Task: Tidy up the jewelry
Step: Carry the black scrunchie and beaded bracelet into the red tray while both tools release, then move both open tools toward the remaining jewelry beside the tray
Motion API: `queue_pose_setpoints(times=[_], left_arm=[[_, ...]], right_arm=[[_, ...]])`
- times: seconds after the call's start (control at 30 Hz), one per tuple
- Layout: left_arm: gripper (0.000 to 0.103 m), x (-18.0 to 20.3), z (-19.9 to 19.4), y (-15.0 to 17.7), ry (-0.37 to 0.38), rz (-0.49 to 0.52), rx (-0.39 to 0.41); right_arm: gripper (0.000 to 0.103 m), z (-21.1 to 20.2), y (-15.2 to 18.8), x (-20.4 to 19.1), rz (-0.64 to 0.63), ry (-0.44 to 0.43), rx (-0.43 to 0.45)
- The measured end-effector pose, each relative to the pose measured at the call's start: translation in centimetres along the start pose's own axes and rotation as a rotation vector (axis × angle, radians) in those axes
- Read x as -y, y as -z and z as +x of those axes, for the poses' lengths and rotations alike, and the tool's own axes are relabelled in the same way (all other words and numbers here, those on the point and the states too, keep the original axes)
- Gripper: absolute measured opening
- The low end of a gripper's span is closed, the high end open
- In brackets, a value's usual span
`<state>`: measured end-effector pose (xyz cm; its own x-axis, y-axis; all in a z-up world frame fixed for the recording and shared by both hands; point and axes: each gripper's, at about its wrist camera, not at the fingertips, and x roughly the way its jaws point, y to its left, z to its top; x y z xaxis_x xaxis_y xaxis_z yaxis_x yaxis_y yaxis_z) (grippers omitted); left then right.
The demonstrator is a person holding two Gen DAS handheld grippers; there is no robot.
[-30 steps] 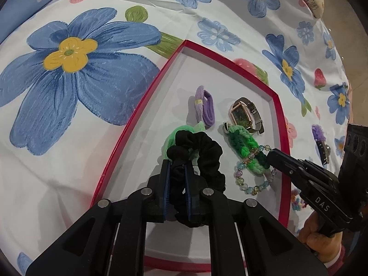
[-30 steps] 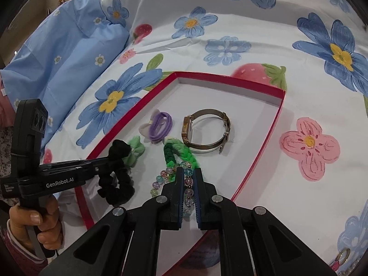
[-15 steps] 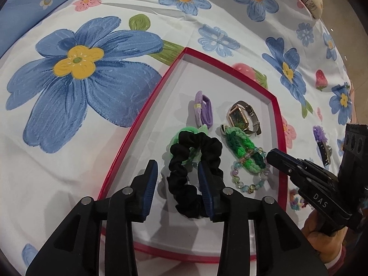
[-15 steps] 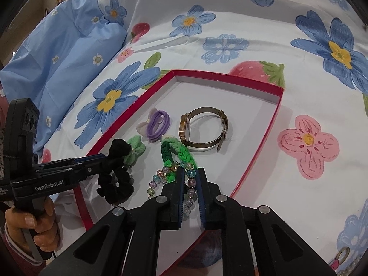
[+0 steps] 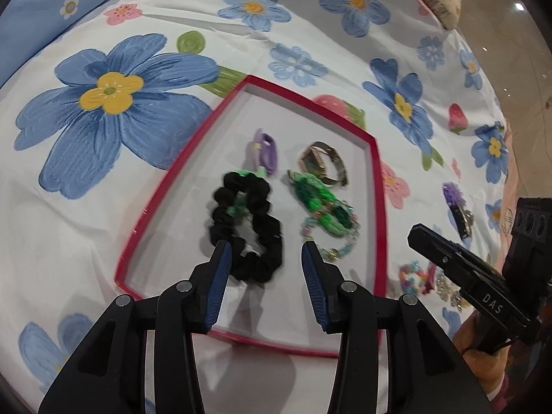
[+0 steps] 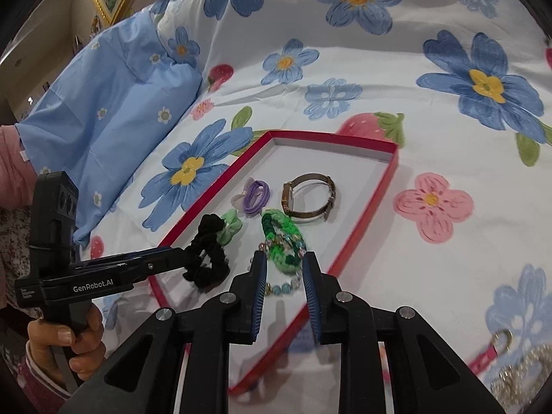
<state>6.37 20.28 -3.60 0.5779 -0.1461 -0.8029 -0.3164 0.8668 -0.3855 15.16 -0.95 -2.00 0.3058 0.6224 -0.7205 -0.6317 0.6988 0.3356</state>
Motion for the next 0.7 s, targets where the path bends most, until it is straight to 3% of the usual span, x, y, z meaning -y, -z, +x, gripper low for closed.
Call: queue_pose_setpoints(times=[0.13,0.7], left_arm=[[0.046,1.2,-0.8,0.6,0.028,0.008,0.009],[0.046,8.4,-0.5,5.1,0.111,0.147,-0.037]], right_arm=[[0.03,-1.9,1.3,1.0,0.028,0.011,0.02],[0.04,-9.2,6.9,5.6,0.122,0.121,0.074]])
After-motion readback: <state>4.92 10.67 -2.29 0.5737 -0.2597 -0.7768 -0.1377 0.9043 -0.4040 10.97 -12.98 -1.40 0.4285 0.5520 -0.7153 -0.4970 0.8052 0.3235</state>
